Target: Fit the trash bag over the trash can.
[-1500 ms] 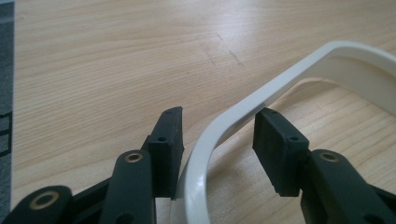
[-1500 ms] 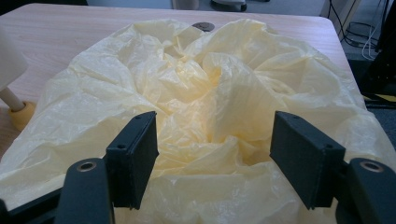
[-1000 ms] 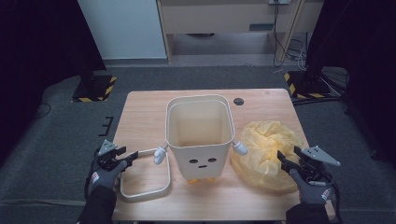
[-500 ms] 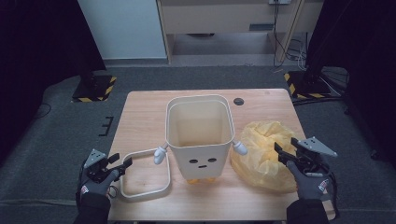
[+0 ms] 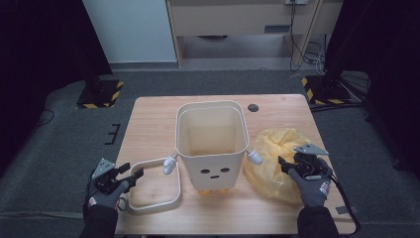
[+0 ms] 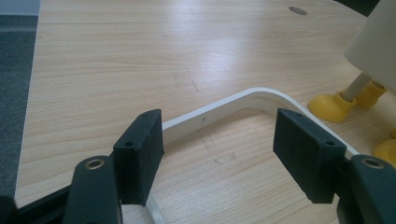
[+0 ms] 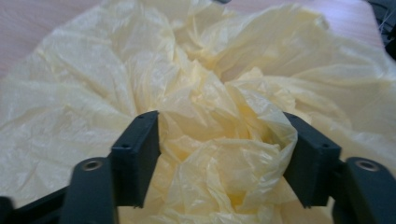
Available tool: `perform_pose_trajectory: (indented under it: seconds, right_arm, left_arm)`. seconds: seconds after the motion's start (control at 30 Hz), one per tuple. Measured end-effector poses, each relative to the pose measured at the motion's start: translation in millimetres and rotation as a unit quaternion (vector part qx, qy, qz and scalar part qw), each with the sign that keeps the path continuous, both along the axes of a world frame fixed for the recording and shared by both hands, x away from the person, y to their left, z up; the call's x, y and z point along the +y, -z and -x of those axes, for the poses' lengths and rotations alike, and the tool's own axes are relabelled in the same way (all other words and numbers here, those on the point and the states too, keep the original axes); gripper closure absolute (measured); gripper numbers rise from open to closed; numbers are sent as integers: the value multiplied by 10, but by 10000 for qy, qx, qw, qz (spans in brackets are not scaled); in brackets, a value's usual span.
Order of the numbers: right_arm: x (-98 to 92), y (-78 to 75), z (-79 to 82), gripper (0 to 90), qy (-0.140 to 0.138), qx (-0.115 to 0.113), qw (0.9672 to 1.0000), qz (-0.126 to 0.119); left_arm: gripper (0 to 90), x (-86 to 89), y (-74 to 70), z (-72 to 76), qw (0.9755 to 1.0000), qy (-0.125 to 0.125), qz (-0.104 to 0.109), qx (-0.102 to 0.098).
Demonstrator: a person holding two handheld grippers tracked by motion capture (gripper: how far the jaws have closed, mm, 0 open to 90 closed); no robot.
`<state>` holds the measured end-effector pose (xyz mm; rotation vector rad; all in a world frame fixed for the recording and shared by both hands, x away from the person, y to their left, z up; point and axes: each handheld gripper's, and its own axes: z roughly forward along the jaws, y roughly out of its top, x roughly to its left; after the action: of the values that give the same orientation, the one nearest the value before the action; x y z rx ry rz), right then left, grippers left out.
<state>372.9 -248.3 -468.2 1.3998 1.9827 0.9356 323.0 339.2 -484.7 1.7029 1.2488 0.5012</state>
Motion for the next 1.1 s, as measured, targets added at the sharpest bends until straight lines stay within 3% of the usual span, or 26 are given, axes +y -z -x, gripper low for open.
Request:
perform_pose_trajectory:
  seconds: [0.27, 0.43, 0.57, 0.73, 0.83, 1.1]
  right_arm:
    - [-71, 113, -38, 555, 182, 238, 9995, 90]
    - [-107, 94, -17, 684, 219, 242, 9994, 71]
    - [-94, 22, 4, 733, 180, 56, 9998, 12]
    - [-112, -62, 38, 786, 182, -132, 9990, -390]
    - [-140, -118, 63, 797, 202, -260, 9982, -504]
    - [-127, -338, 112, 794, 195, -706, 9962, -482]
  left_arm:
    - [327, -15, 18, -27, 10000, 78, 1, 46]
    - [328, -31, 9, -34, 9999, 108, -63, 16]
    - [329, -38, 13, -39, 9999, 129, -73, 28]
    - [329, -35, 16, -49, 9999, 137, -74, 32]
    - [330, -38, 14, -47, 9999, 145, -75, 21]
    - [330, -40, 16, -51, 9998, 157, -76, 23]
